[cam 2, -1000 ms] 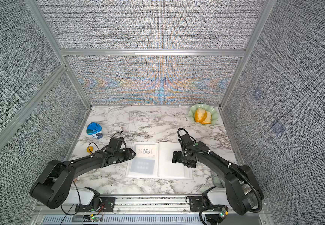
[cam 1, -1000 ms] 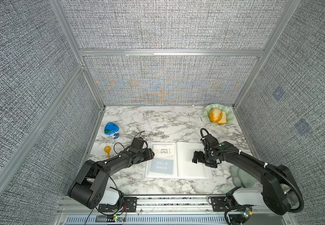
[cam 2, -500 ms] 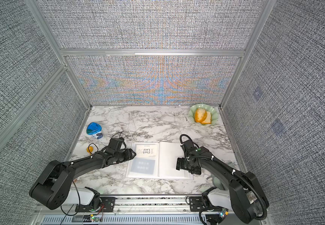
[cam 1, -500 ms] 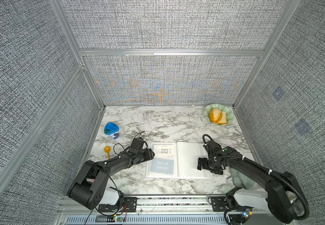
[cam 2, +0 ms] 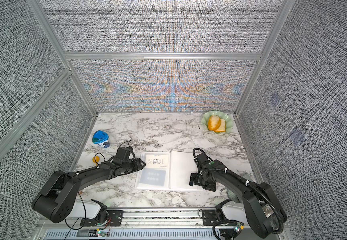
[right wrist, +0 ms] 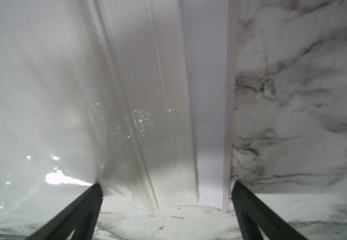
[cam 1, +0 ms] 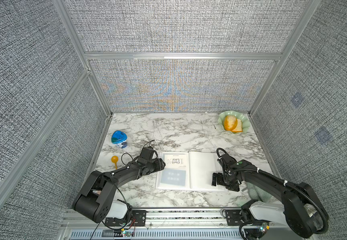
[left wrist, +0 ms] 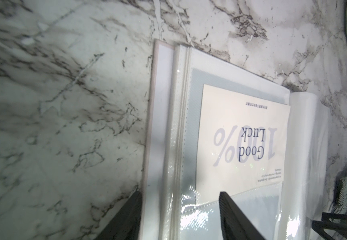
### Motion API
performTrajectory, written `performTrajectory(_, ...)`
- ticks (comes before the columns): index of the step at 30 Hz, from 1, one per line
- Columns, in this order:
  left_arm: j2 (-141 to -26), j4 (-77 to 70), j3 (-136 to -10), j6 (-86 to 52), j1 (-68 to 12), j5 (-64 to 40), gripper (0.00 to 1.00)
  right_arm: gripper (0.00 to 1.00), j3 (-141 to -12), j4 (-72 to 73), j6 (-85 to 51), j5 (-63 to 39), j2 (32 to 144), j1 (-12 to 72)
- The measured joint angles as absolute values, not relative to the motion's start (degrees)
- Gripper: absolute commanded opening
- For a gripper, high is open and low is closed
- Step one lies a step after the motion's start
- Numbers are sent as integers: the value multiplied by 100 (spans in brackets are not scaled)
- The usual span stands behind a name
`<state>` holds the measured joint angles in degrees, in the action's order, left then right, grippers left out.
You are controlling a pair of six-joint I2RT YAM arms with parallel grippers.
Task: Place the photos into the photo albums
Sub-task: Close the photo album at the center of the board.
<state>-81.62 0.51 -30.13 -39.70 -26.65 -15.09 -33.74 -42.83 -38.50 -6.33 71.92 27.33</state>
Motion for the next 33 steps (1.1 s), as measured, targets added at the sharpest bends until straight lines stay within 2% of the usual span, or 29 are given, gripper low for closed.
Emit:
performTrajectory(23,-8235,-54,-3013,-4012,-2668,-1448,62,99,-4204,-4860,-3601,-548,7157,2762)
performTrajectory(33,-8309,-95,-3037,-4014,-2665,-1398,61,90,-4700,-5304,-3583,-519,6877,2790)
